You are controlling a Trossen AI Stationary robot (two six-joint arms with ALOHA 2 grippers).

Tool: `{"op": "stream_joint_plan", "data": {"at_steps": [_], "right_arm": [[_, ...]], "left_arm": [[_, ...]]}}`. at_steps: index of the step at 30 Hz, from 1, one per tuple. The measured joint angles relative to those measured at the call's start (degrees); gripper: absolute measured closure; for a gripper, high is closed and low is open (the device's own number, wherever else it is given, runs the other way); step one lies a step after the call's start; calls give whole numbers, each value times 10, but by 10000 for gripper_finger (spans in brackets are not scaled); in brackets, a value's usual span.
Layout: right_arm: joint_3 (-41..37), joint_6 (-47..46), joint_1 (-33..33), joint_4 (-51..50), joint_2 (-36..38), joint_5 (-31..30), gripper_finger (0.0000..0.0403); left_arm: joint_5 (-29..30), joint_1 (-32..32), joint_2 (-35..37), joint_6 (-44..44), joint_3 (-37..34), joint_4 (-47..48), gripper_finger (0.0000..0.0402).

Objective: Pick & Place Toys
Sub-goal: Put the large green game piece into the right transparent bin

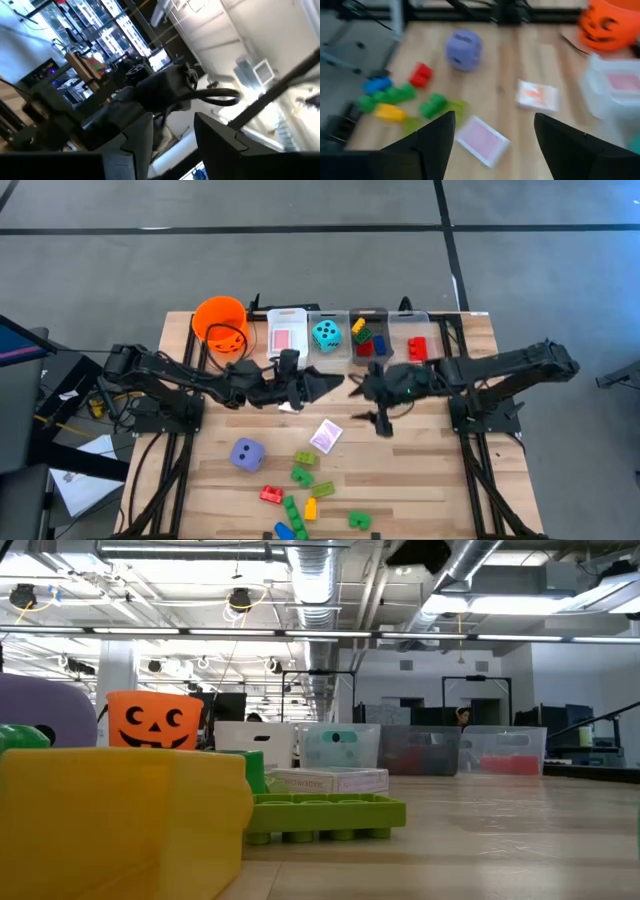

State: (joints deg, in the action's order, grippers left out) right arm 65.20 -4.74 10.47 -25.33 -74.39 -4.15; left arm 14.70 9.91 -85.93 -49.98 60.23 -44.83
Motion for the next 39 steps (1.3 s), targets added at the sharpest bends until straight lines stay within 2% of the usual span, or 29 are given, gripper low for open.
{"op": "stream_joint_plan", "data": {"at_steps": [8,10,12,15,18,21,25,29,33,39], "right_arm": [[0,-76,94,132,-69,-4,137],[1,-116,108,150,-90,-29,137],[16,-172,119,151,-112,-80,137],[51,-242,137,131,-139,-157,137],[102,-299,156,78,-163,-222,137],[174,-353,174,9,-190,-274,137],[285,-379,198,-107,-229,-334,137],[390,-390,211,-241,-270,-352,137],[464,-415,210,-343,-295,-354,137],[484,-395,222,-385,-298,-354,137]], "left_arm": [[-2,43,0,92,1,72,266],[-38,51,2,132,0,114,266],[-92,58,9,171,1,167,266],[-164,71,19,210,1,237,263],[-212,81,24,255,1,293,251],[-262,83,24,285,0,328,229],[-331,83,24,300,1,398,187],[-334,83,24,367,1,500,141],[-276,83,24,433,0,580,104],[-216,86,21,451,0,593,82]]}}
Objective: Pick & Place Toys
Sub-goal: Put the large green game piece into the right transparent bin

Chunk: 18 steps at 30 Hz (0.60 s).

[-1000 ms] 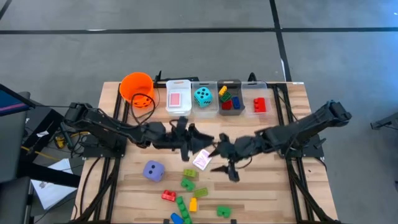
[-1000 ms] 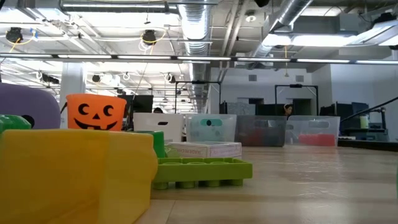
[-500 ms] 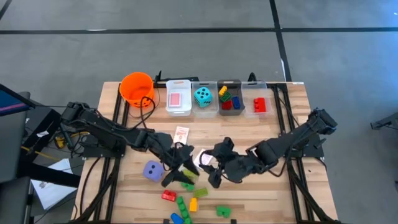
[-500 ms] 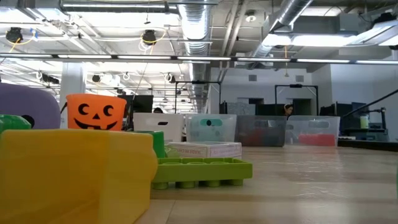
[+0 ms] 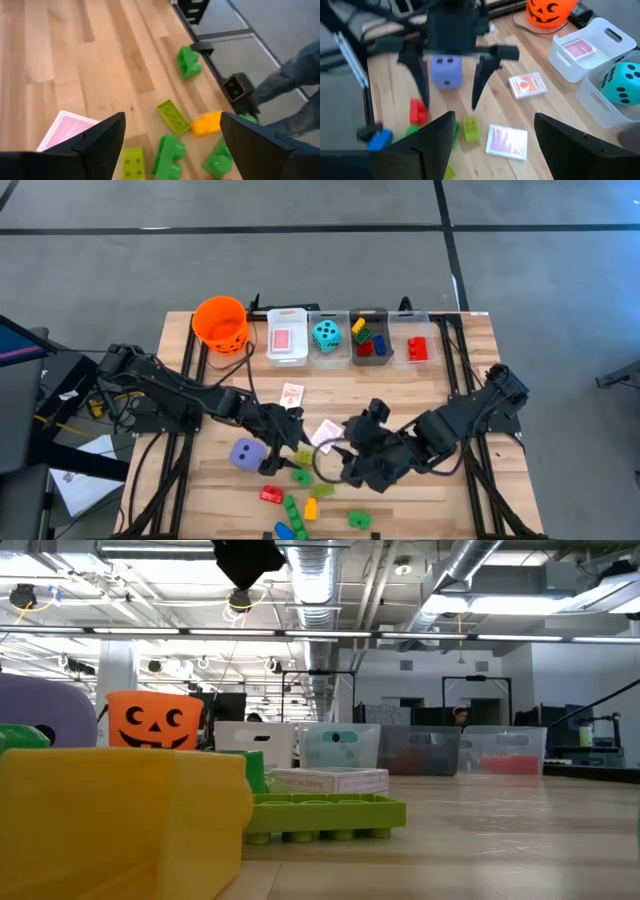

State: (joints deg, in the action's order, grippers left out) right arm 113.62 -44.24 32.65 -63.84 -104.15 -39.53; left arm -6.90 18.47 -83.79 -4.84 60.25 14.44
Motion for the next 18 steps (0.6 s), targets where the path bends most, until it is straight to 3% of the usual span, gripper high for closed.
{"op": "stream_joint_plan", "data": {"at_steps": [5,18], "right_arm": [[0,-8,10,-40,3,5,137],[-8,-62,30,-71,-1,7,137]], "left_arm": [[36,13,-29,1,0,-8,80],[33,54,-170,-1,0,-47,82]]}}
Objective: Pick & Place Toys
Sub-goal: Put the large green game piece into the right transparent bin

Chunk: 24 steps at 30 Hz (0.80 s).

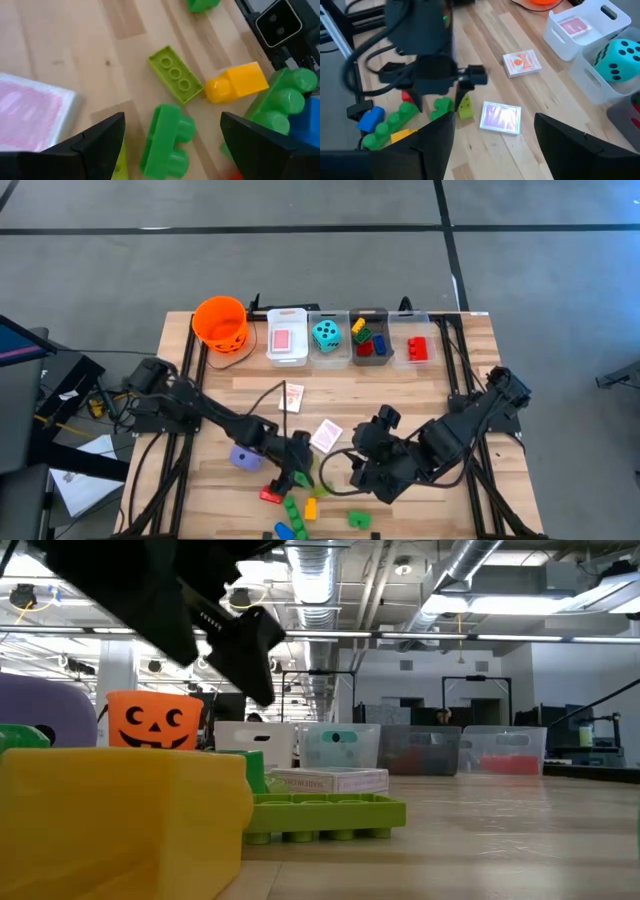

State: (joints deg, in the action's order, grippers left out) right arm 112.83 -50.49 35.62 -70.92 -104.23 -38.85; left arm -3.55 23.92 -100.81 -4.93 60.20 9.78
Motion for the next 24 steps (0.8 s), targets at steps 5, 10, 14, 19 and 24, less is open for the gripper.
{"op": "stream_joint_plan", "data": {"at_steps": [5,10,14,19,24], "right_arm": [[-3,-6,3,-3,0,0,137],[-3,-5,4,-3,0,0,137],[-3,-5,4,-3,0,0,137],[-3,-6,4,-3,0,0,137],[-3,-5,4,-2,0,0,137]], "left_arm": [[-5,18,-31,0,0,-40,80],[2,33,-50,0,0,-39,85],[7,38,-61,0,0,-36,95],[12,37,-65,0,0,-35,107],[27,37,-65,1,0,-29,117]]}}
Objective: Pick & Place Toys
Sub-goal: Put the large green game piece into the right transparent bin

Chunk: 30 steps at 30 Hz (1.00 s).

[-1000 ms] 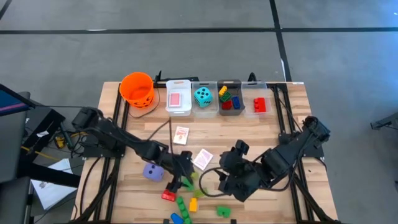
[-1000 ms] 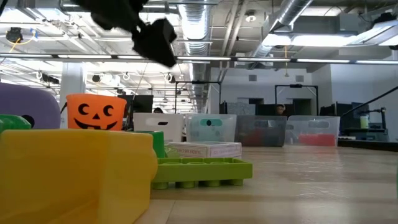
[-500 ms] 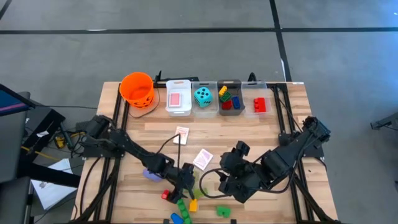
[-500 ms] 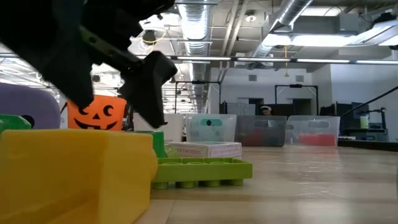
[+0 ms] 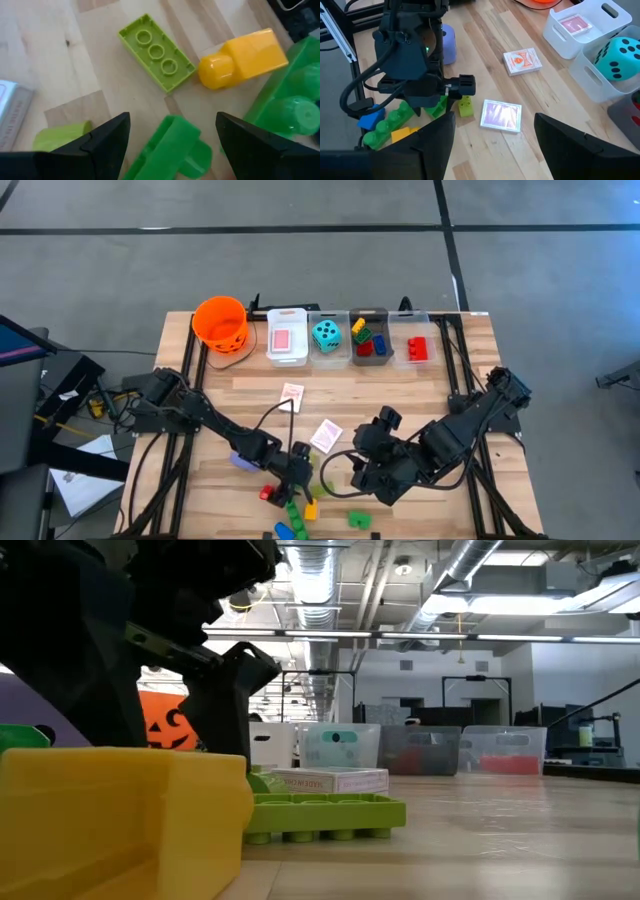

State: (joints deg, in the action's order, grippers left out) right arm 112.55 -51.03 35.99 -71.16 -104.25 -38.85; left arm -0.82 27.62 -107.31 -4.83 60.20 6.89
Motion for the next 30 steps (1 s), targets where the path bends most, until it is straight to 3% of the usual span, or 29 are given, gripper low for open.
{"op": "stream_joint_plan", "data": {"at_steps": [10,20,30], "right_arm": [[0,4,0,0,0,0,137],[0,4,-1,0,0,-1,137],[0,4,-1,4,0,-7,137]], "left_arm": [[17,0,1,113,2,122,135],[15,0,1,123,1,116,154],[17,-14,2,77,0,105,236]]}}
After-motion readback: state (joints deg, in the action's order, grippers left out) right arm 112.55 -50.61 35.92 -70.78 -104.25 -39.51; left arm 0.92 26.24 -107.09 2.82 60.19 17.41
